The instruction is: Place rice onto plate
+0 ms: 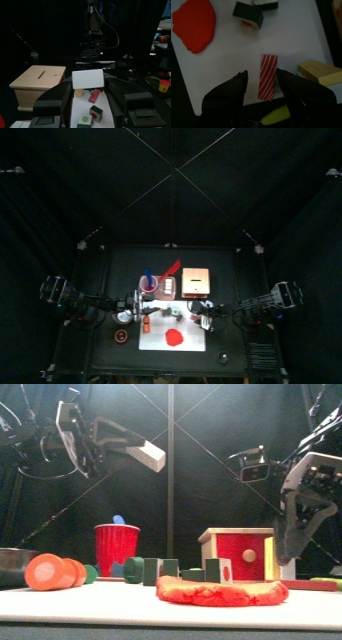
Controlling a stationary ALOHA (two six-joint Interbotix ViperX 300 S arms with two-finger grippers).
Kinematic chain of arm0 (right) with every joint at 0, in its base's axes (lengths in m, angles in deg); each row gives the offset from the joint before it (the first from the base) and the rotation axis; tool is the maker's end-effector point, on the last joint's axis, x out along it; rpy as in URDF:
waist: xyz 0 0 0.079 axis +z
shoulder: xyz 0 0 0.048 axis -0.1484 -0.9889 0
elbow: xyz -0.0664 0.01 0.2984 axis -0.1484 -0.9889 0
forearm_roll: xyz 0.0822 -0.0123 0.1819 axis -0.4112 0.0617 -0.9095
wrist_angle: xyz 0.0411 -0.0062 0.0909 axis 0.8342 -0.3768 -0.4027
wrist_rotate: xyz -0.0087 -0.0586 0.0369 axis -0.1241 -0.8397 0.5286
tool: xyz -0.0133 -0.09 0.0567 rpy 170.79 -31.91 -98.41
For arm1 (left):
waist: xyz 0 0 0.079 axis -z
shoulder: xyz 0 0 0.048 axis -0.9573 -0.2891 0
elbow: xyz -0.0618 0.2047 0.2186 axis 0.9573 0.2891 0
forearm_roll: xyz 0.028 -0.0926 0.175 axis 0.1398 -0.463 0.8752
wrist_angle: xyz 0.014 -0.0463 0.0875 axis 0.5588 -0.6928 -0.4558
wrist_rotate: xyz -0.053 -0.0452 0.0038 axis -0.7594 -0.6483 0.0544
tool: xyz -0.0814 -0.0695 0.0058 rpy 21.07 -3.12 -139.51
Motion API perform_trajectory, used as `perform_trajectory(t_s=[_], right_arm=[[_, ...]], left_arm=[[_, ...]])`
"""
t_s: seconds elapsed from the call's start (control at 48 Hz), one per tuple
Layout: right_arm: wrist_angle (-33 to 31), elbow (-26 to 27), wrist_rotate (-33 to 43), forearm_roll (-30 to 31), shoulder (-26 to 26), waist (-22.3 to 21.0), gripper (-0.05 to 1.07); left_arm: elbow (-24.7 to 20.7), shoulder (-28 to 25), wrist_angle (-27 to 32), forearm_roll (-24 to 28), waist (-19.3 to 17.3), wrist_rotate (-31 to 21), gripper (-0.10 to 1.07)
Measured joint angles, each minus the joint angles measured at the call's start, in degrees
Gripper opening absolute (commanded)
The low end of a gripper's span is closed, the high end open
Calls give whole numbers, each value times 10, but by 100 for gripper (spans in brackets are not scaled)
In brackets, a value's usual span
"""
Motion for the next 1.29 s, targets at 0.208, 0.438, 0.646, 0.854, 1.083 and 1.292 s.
perform_trajectory(t_s=[0.208,0.438,0.646,0.854,1.083,1.292], right_arm=[[81,30,4,74,24,-25,84],[186,60,5,98,25,-101,85],[279,82,1,105,-11,-139,85],[290,100,0,122,-32,-138,85],[296,111,0,141,-33,-136,94],[301,120,0,149,-41,-125,101]], left_arm=[[0,-1,0,0,-1,1,65],[-2,-5,10,0,0,1,65],[-17,-18,33,0,0,0,67],[-32,-31,60,0,0,0,67],[-33,-33,62,0,-2,1,67],[-36,-36,63,0,-4,0,67]])
